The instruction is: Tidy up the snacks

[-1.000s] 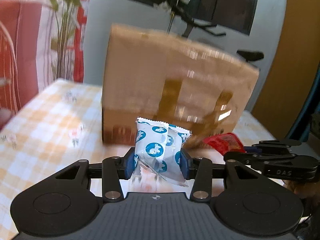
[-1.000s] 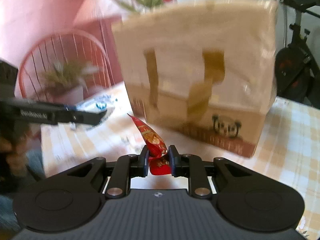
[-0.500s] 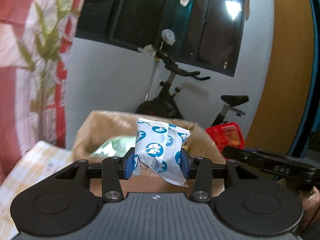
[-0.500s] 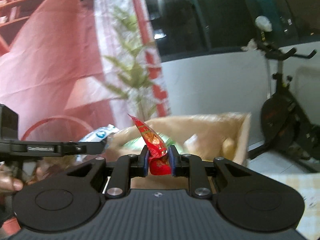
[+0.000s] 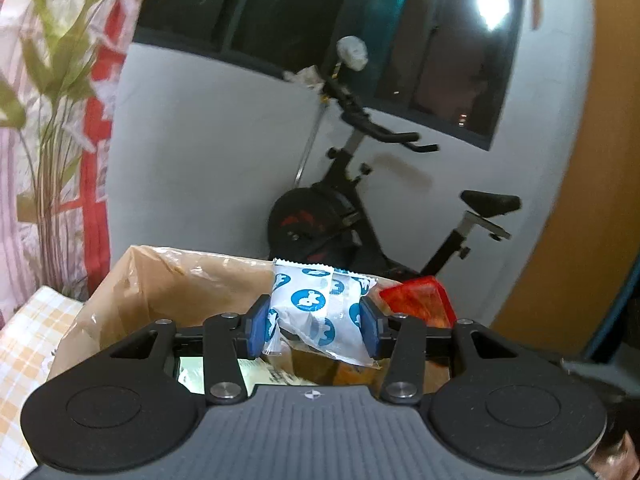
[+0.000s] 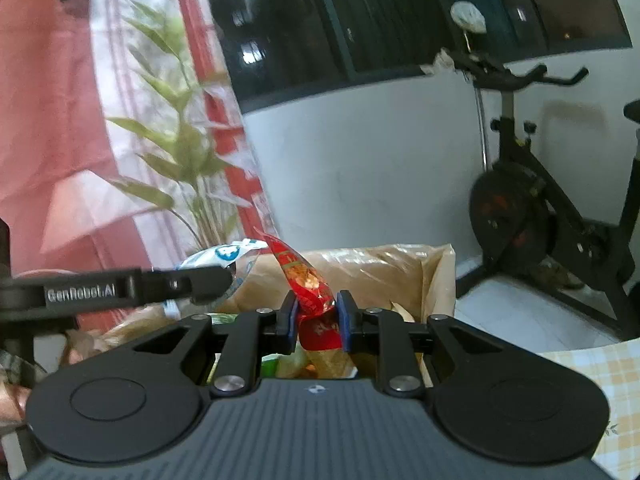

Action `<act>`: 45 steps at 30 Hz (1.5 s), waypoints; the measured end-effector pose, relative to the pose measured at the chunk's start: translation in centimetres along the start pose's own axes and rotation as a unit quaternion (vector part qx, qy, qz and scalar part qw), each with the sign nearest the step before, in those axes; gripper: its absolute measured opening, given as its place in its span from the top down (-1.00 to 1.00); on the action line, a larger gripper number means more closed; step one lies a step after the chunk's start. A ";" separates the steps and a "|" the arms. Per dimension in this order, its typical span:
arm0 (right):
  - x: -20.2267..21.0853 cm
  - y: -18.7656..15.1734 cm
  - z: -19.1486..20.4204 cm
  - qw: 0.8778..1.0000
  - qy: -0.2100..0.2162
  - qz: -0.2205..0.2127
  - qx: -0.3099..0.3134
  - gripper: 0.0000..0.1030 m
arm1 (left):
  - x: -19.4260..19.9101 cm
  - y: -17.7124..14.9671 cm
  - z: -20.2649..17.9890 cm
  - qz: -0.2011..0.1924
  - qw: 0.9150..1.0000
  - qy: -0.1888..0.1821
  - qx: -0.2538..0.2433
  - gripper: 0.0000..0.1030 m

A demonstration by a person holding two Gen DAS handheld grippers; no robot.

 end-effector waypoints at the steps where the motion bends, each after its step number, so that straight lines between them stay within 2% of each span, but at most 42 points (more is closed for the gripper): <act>1: -0.6 0.0 -0.2 1.000 -0.003 0.006 -0.002 0.59 | -0.2 0.4 0.3 0.001 1.000 0.003 0.001 0.06; 3: -1.5 0.0 -0.4 1.000 -0.010 0.018 -0.001 0.58 | -0.6 0.8 0.7 -0.002 1.000 0.013 -0.007 0.05; 5: -2.3 -0.1 -0.3 0.999 -0.017 0.032 0.006 0.55 | -0.4 1.3 0.9 -0.009 1.000 0.013 -0.014 -0.04; 7: -2.8 0.0 -0.3 0.999 -0.025 0.040 0.010 0.51 | 0.3 1.6 1.0 -0.016 1.000 0.010 -0.023 -0.28; 11: -3.0 0.2 0.0 0.999 -0.012 0.043 0.010 0.21 | 1.9 1.8 1.1 -0.029 0.997 0.032 -0.058 -0.49; 13: -2.7 0.3 0.2 0.999 -0.016 0.045 0.017 0.05 | 2.7 1.9 1.4 -0.027 0.997 0.040 -0.060 -0.72; 15: -2.4 0.5 0.6 0.999 -0.017 0.043 0.018 -0.09 | 3.8 2.0 1.9 -0.029 0.997 0.049 -0.059 -0.75; 17: -1.7 0.7 1.1 0.999 -0.014 0.035 0.017 -0.41 | 4.9 2.2 2.2 -0.029 0.996 0.058 -0.061 -0.79; 19: -0.8 1.0 1.7 0.999 -0.013 0.024 0.019 -0.63 | 6.1 2.3 2.6 -0.029 0.996 0.064 -0.060 -0.84; 25: 1.6 1.5 4.7 0.999 -0.017 0.013 0.040 -1.00 | 10.2 2.3 2.6 -0.039 0.992 0.090 -0.075 -0.86; 30: 3.9 1.4 7.6 0.998 -0.021 -0.001 0.064 -1.00 | 13.5 1.9 2.9 -0.039 0.991 0.103 -0.077 -0.87; 39: 8.0 1.1 12.3 0.996 -0.051 -0.014 0.075 -1.00 | 20.2 2.0 2.7 -0.086 0.990 0.089 -0.061 -0.87; 45: 10.6 1.3 14.8 0.996 -0.049 -0.030 0.074 -1.00 | 23.5 2.1 2.0 -0.109 0.985 0.112 -0.075 -0.87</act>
Point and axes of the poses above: each gripper's, at about its wrist camera, not at the fingertips, and x roughly against the way its jaws point, z to its left, y to its top, the point moved 3 cm from there along -x, roughly the way its jaws point, and after that the axes turned 10 degrees about y, right-handed, at the moved point
